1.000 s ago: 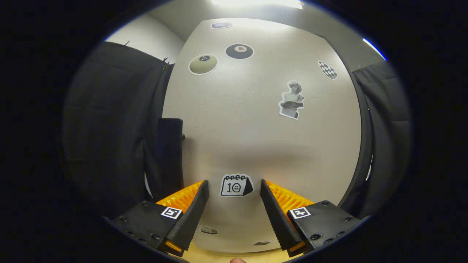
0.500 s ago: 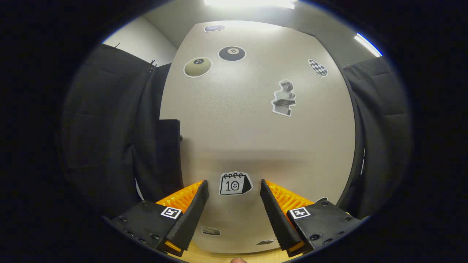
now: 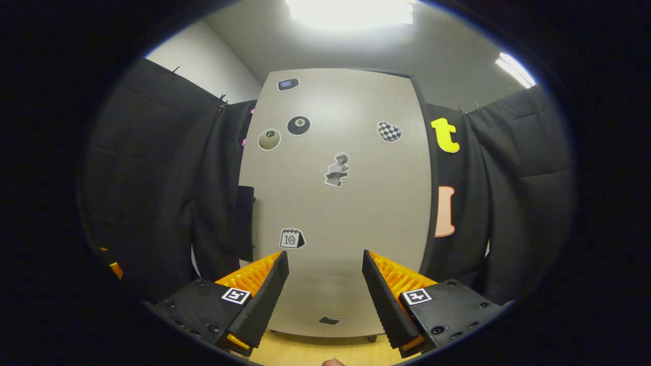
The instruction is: Open the cabinet door with the right hand, grasp the bottle in the cabinet with the left hand and place it on the coaster, then close the cabinet door with the right hand.
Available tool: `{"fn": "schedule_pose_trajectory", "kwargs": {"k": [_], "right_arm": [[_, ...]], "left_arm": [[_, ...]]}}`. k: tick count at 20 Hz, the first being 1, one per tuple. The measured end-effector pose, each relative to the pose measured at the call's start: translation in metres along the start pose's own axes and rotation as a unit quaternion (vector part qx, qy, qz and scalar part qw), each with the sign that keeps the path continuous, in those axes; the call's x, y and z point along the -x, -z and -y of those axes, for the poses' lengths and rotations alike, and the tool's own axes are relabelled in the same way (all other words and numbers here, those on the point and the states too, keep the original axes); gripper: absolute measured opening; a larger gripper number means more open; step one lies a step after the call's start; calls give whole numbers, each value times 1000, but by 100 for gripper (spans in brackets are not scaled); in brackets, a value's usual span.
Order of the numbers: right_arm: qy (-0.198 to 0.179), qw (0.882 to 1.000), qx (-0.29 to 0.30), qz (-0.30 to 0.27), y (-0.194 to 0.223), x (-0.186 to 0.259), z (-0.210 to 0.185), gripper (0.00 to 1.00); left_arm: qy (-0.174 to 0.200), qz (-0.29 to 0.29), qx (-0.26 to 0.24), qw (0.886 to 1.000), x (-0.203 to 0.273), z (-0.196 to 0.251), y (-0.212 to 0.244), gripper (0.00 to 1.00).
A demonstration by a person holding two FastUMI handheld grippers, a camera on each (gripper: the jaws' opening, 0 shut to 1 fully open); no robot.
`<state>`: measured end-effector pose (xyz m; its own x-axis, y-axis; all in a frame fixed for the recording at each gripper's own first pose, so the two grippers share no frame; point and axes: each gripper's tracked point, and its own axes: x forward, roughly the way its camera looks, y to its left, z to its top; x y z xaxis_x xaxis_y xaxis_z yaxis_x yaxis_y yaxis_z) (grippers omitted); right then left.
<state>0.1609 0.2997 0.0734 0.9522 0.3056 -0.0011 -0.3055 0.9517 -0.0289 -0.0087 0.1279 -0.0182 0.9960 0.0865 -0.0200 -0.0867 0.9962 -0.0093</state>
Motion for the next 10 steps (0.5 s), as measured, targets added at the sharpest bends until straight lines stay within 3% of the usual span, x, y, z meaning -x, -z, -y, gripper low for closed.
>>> {"fn": "schedule_pose_trajectory", "kwargs": {"k": [10], "right_arm": [[39, 999, 22, -8, 26, 114, 129, 95]], "left_arm": [[92, 30, 10, 995, 25, 176, -61, 77]]}}
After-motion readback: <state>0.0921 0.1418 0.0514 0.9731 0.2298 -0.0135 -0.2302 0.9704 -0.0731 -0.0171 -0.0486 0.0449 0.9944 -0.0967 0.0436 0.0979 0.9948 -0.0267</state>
